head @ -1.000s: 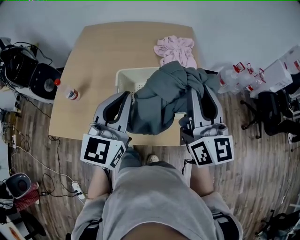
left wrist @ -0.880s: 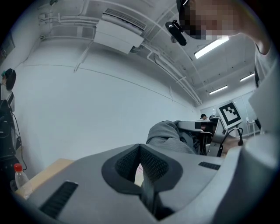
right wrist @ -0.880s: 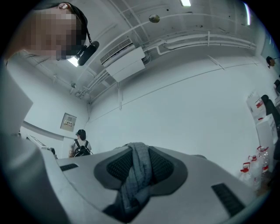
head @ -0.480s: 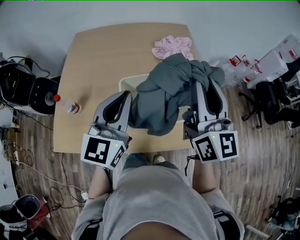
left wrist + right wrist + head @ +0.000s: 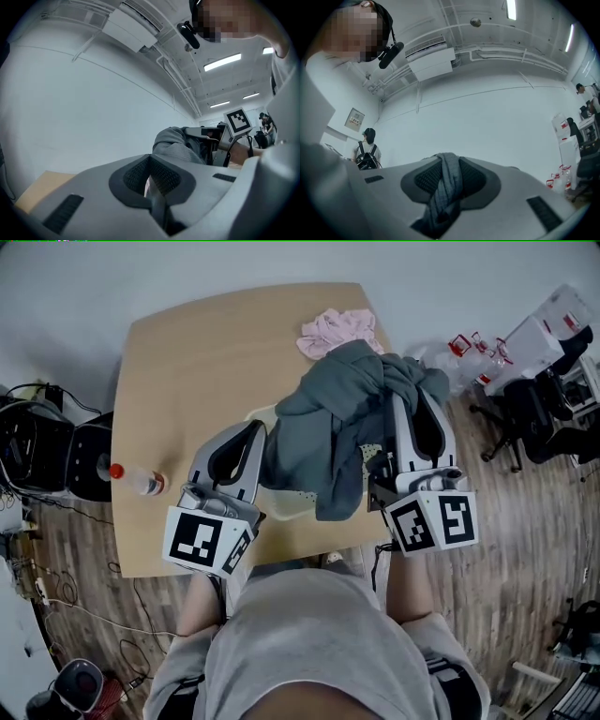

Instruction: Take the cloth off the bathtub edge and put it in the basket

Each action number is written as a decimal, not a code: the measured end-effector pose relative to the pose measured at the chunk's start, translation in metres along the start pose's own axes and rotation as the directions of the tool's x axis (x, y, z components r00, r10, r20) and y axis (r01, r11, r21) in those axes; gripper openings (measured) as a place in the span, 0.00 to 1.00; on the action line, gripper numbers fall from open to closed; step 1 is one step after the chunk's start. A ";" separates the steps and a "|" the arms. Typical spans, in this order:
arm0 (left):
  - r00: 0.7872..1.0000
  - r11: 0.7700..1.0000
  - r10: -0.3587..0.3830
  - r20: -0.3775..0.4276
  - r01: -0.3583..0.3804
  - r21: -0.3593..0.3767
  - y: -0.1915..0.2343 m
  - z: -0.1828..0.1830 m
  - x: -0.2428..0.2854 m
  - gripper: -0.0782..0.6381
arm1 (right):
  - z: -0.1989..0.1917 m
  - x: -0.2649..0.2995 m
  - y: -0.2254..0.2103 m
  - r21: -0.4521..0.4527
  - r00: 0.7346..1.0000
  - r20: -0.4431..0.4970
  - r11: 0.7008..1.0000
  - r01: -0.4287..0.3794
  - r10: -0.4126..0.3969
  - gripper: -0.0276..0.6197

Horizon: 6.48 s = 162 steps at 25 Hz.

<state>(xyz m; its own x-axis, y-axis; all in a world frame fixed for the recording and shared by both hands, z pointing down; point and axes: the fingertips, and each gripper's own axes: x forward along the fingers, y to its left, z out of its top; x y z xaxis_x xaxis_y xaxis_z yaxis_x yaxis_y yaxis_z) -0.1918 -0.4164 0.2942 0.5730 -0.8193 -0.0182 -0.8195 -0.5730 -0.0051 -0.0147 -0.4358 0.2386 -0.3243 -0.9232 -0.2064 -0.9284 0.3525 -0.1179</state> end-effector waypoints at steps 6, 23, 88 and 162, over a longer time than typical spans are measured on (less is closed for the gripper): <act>0.998 0.998 -0.060 -0.003 0.060 0.003 0.006 -0.003 0.013 0.13 | -0.032 0.004 -0.010 0.012 0.996 -0.055 0.997 0.070 -0.070 0.21; 0.975 0.975 -0.202 -0.092 0.191 -0.112 0.038 -0.059 0.047 0.13 | -0.167 0.014 -0.026 0.031 0.906 -0.375 0.974 0.225 -0.198 0.21; 0.991 0.991 -0.127 -0.049 0.125 -0.050 -0.070 -0.029 -0.019 0.13 | -0.144 -0.057 0.029 0.028 0.844 -0.522 0.991 -0.127 0.123 0.06; 1.000 0.999 -0.010 -0.008 0.011 0.037 -0.209 0.007 -0.156 0.13 | -0.028 -0.250 0.088 -0.014 0.926 -0.231 0.951 -0.310 0.298 0.06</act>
<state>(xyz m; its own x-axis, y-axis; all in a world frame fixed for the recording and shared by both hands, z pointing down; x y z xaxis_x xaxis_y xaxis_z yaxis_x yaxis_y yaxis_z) -0.1098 -0.1692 0.2914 0.5815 -0.8135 -0.0097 -0.8130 -0.5807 -0.0421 -0.0210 -0.1785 0.3069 -0.6192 -0.7852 -0.0023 -0.7847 0.6189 -0.0343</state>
